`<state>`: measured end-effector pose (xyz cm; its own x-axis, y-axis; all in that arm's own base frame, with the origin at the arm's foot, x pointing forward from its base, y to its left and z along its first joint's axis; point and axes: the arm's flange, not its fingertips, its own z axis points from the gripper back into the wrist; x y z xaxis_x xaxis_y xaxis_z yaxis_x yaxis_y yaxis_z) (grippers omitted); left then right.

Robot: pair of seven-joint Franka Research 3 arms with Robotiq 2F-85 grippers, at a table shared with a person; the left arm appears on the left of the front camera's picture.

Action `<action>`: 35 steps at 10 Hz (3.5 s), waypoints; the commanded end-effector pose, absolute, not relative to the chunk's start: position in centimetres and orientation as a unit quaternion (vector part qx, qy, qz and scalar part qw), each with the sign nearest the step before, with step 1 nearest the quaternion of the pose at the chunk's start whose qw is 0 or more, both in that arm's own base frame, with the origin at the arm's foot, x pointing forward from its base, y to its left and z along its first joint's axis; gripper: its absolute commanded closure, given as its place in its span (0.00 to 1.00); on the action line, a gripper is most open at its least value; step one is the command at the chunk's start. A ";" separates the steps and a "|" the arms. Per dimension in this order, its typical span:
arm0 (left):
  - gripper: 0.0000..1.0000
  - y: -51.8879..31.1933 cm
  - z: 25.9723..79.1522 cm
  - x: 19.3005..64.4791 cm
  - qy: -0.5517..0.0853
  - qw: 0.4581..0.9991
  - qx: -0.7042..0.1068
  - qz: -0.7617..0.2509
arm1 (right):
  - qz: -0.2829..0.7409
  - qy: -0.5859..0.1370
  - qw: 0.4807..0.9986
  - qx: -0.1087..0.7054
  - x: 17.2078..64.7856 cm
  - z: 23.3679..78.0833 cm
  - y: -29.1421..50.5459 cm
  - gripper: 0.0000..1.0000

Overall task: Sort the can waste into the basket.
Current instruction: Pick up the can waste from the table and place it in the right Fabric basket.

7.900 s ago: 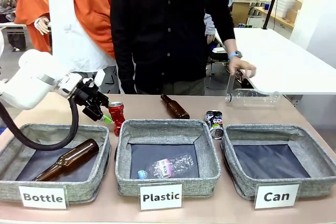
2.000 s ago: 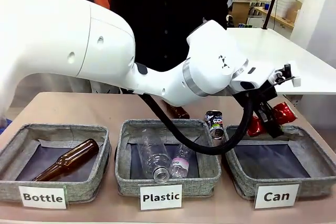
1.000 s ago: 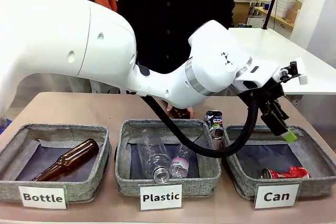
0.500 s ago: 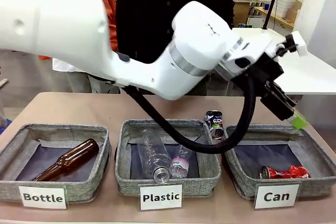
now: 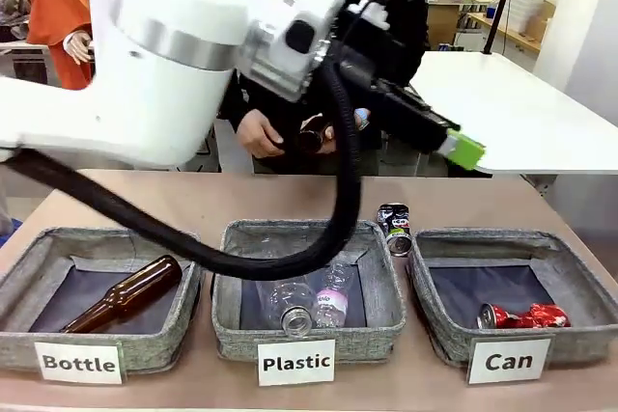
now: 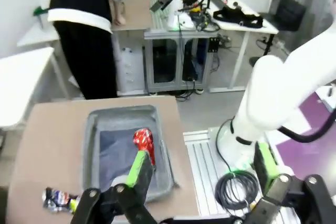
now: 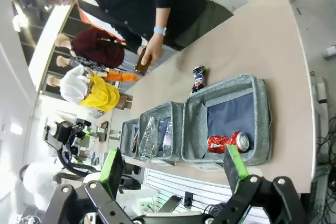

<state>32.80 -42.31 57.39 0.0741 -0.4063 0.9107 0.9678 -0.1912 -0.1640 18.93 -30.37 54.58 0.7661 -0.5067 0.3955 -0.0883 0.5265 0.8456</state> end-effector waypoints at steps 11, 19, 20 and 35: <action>0.00 -21.4 55.5 35.7 -0.249 0.668 -0.565 -0.415 | -0.072 -0.267 0.741 0.613 22.3 53.0 -21.2 0.00; 0.00 -44.3 51.7 38.0 -0.083 0.657 -0.514 -0.544 | -0.078 -0.228 0.744 0.623 22.1 49.6 -18.7 0.00; 0.00 -44.3 51.5 38.1 -0.077 0.665 -0.513 -0.538 | -0.082 -0.228 0.742 0.625 21.9 49.6 -19.2 0.00; 0.00 -0.7 47.8 35.0 -0.285 0.710 -0.623 -0.162 | -0.018 0.055 0.664 0.745 25.7 50.0 0.5 0.00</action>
